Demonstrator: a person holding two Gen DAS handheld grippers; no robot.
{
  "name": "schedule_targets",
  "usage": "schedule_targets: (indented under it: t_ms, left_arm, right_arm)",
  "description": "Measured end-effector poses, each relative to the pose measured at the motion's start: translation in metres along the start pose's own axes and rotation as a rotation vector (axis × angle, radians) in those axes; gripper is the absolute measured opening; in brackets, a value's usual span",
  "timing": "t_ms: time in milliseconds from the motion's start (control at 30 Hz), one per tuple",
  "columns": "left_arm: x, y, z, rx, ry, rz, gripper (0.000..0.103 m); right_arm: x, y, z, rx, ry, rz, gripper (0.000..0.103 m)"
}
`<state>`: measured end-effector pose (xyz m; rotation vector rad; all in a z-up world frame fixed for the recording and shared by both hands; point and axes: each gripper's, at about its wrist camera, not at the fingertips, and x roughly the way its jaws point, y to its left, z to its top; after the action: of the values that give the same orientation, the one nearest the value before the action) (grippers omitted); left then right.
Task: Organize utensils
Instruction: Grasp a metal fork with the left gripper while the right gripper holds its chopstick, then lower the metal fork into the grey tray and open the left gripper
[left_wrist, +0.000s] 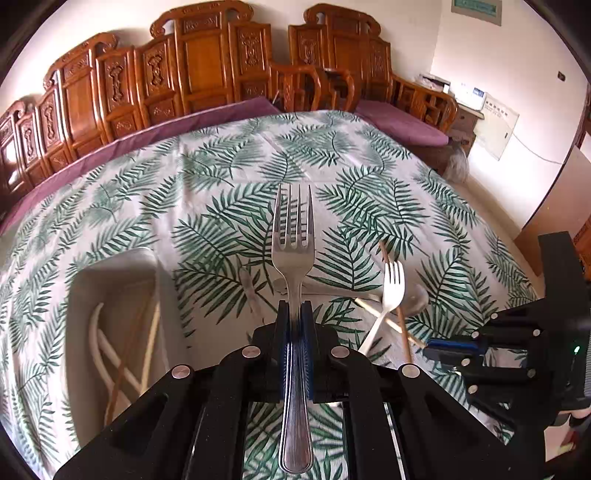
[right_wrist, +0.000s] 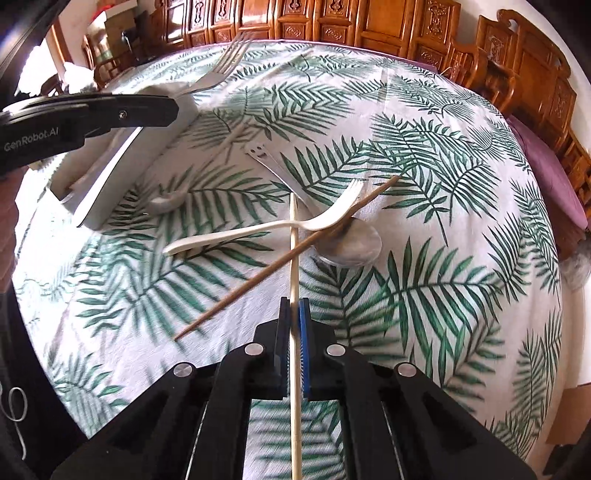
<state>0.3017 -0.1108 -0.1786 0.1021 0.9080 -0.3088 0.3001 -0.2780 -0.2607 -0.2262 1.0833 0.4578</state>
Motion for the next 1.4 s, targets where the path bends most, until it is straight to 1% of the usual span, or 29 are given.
schedule_targets:
  t_ms: [200, 400, 667, 900, 1067, 1300, 1400]
  left_arm:
    - [-0.034, 0.009, -0.006, -0.020, -0.043, 0.004, 0.006]
    - [-0.067, 0.021, -0.012, -0.034, -0.084, 0.016, 0.006]
    - [-0.092, 0.043, -0.014, -0.059, -0.114, 0.033, 0.006]
    - [-0.103, 0.057, -0.013, -0.073, -0.131, 0.045, 0.006]
    - [-0.105, 0.069, -0.017, -0.081, -0.131, 0.059, 0.006]
    - [-0.089, 0.094, -0.025, -0.098, -0.093, 0.096, 0.006]
    - [-0.075, 0.104, -0.030, -0.105, -0.064, 0.112, 0.006]
  right_arm:
    - [-0.032, 0.018, 0.012, -0.014, -0.060, -0.032, 0.005]
    - [-0.060, 0.039, 0.032, -0.033, -0.120, -0.033, 0.005]
    - [-0.087, 0.059, 0.064, -0.048, -0.182, -0.027, 0.005]
    - [-0.104, 0.077, 0.082, -0.069, -0.215, -0.021, 0.006]
    - [-0.100, 0.080, 0.086, -0.060, -0.210, -0.018, 0.006]
    - [-0.080, 0.089, 0.085, -0.064, -0.187, 0.002, 0.006]
    - [-0.074, 0.093, 0.085, -0.070, -0.179, 0.009, 0.006]
